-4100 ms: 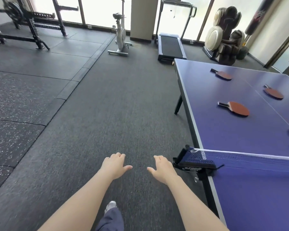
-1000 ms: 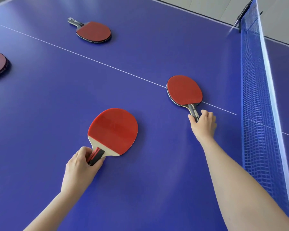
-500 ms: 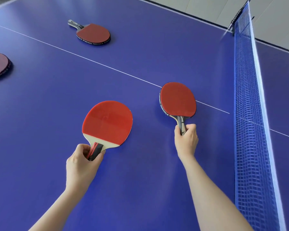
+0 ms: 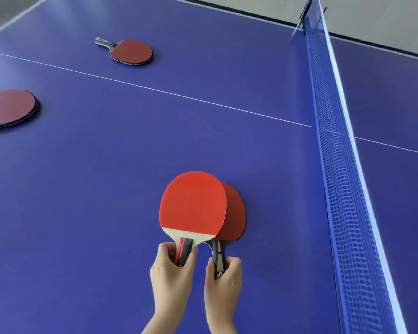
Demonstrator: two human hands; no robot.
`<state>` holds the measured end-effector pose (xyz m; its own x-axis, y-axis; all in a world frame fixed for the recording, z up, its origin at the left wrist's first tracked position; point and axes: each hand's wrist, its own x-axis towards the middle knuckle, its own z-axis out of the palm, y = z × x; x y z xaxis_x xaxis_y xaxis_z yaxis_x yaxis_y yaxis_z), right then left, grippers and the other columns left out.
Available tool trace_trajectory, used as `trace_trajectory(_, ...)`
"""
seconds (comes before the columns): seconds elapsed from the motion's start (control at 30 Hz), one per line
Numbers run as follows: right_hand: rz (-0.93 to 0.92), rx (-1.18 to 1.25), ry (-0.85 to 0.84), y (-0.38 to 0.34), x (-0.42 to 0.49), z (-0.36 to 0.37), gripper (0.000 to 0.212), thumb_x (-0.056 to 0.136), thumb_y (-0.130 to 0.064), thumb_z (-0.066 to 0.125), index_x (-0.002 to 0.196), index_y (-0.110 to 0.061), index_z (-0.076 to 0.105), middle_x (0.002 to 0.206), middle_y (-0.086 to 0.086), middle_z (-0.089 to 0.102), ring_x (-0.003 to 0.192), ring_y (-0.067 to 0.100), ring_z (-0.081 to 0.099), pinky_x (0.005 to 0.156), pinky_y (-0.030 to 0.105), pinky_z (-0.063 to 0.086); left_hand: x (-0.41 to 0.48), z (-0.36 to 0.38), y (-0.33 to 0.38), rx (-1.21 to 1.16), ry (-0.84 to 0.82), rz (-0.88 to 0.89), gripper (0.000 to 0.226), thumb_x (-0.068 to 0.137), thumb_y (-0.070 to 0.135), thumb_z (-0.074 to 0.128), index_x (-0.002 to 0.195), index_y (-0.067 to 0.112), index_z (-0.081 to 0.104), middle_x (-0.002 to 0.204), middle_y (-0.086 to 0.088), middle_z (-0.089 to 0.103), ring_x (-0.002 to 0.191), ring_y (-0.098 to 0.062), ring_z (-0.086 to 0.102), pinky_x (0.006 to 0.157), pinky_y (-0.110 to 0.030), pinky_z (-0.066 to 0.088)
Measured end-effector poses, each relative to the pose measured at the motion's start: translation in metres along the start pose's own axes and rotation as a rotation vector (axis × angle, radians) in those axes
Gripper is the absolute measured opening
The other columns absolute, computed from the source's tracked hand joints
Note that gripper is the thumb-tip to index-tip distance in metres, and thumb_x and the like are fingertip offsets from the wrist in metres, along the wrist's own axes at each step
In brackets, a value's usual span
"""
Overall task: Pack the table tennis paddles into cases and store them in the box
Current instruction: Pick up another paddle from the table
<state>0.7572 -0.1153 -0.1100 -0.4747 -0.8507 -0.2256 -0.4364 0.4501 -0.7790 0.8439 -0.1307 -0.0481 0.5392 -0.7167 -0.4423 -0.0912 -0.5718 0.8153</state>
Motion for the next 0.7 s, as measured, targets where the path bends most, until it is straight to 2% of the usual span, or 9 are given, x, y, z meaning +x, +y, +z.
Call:
trace_trajectory(0.07, 0.068, 0.006, -0.025, 0.002, -0.022, 0.003, 0.025, 0.085, -0.034, 0.062, 0.078, -0.031, 0.039, 0.078, -0.007, 0.053, 0.075, 0.014, 0.055, 0.056, 0.026, 0.042, -0.012, -0.002, -0.013, 0.014, -0.041, -0.030, 0.030, 0.077, 0.030, 0.074, 0.076, 0.015, 0.049, 0.067, -0.005, 0.059, 0.054, -0.016, 0.047, 0.048, -0.028, 0.041)
trace_trajectory(0.17, 0.150, 0.042, -0.041, -0.003, -0.043, 0.007, 0.031, 0.085, -0.049, 0.060, 0.078, -0.027, 0.040, 0.079, -0.007, 0.057, 0.073, 0.012, 0.058, 0.054, 0.031, 0.047, -0.022, -0.005, -0.025, 0.030, -0.077, -0.067, 0.030, 0.076, 0.032, 0.073, 0.079, 0.015, 0.049, 0.071, -0.002, 0.062, 0.065, -0.018, 0.059, 0.057, -0.032, 0.047)
trace_trajectory(0.27, 0.193, 0.098, -0.098, -0.010, -0.049, 0.005, 0.028, 0.087, -0.042, 0.062, 0.080, -0.023, 0.041, 0.080, -0.006, 0.059, 0.070, 0.011, 0.059, 0.054, 0.029, 0.046, -0.022, -0.005, -0.032, 0.062, -0.069, -0.071, 0.032, 0.076, 0.037, 0.072, 0.078, 0.016, 0.047, 0.072, 0.000, 0.062, 0.068, -0.018, 0.061, 0.059, -0.034, 0.050)
trace_trajectory(0.37, 0.245, 0.176, -0.263, -0.011, -0.050, 0.000, 0.020, 0.080, -0.039, 0.061, 0.086, -0.025, 0.049, 0.087, -0.002, 0.064, 0.080, 0.020, 0.062, 0.065, 0.035, 0.050, -0.017, -0.001, -0.035, 0.090, -0.061, -0.052, 0.032, 0.077, 0.037, 0.070, 0.078, 0.016, 0.045, 0.074, 0.000, 0.062, 0.068, -0.017, 0.061, 0.058, -0.034, 0.049)
trace_trajectory(0.4, 0.271, 0.212, -0.309, -0.011, -0.050, -0.002, 0.023, 0.073, -0.043, 0.059, 0.087, -0.026, 0.053, 0.087, -0.001, 0.065, 0.081, 0.022, 0.061, 0.069, 0.037, 0.051, -0.016, 0.001, -0.035, 0.098, -0.064, -0.041, 0.032, 0.078, 0.038, 0.069, 0.079, 0.016, 0.045, 0.074, 0.000, 0.061, 0.069, -0.015, 0.060, 0.057, -0.033, 0.048)
trace_trajectory(0.47, 0.389, 0.378, -0.344, -0.013, -0.049, -0.007, 0.035, 0.064, -0.043, 0.056, 0.088, -0.018, 0.060, 0.079, 0.000, 0.062, 0.074, 0.019, 0.056, 0.067, 0.033, 0.047, -0.016, 0.005, -0.034, 0.109, -0.070, -0.022, 0.033, 0.081, 0.038, 0.068, 0.079, 0.016, 0.043, 0.075, 0.000, 0.060, 0.068, -0.013, 0.059, 0.054, -0.028, 0.043)
trace_trajectory(0.53, 0.454, 0.466, -0.368, -0.014, -0.047, -0.010, 0.026, 0.076, -0.031, 0.057, 0.089, -0.010, 0.064, 0.077, 0.003, 0.060, 0.070, 0.018, 0.053, 0.061, 0.026, 0.044, -0.015, 0.009, -0.036, 0.116, -0.078, -0.002, 0.033, 0.082, 0.037, 0.067, 0.079, 0.016, 0.041, 0.076, 0.000, 0.058, 0.068, -0.013, 0.058, 0.055, -0.029, 0.044)
trace_trajectory(0.6, 0.417, 0.407, -0.406, -0.012, -0.045, -0.013, 0.013, 0.092, -0.013, 0.052, 0.092, -0.011, 0.065, 0.081, 0.002, 0.064, 0.071, 0.016, 0.058, 0.058, 0.021, 0.047, -0.012, 0.011, -0.041, 0.138, -0.093, 0.022, 0.034, 0.082, 0.036, 0.066, 0.078, 0.018, 0.038, 0.077, 0.000, 0.055, 0.071, -0.018, 0.056, 0.060, -0.035, 0.048)
trace_trajectory(0.7, 0.372, 0.326, -0.430, -0.005, -0.043, -0.014, 0.018, 0.096, -0.010, 0.046, 0.094, -0.012, 0.063, 0.083, 0.001, 0.067, 0.071, 0.014, 0.059, 0.060, 0.024, 0.048, -0.004, 0.014, -0.049, 0.212, -0.104, 0.098, 0.035, 0.081, 0.035, 0.067, 0.077, 0.018, 0.037, 0.079, 0.002, 0.049, 0.077, -0.020, 0.049, 0.069, -0.041, 0.049)
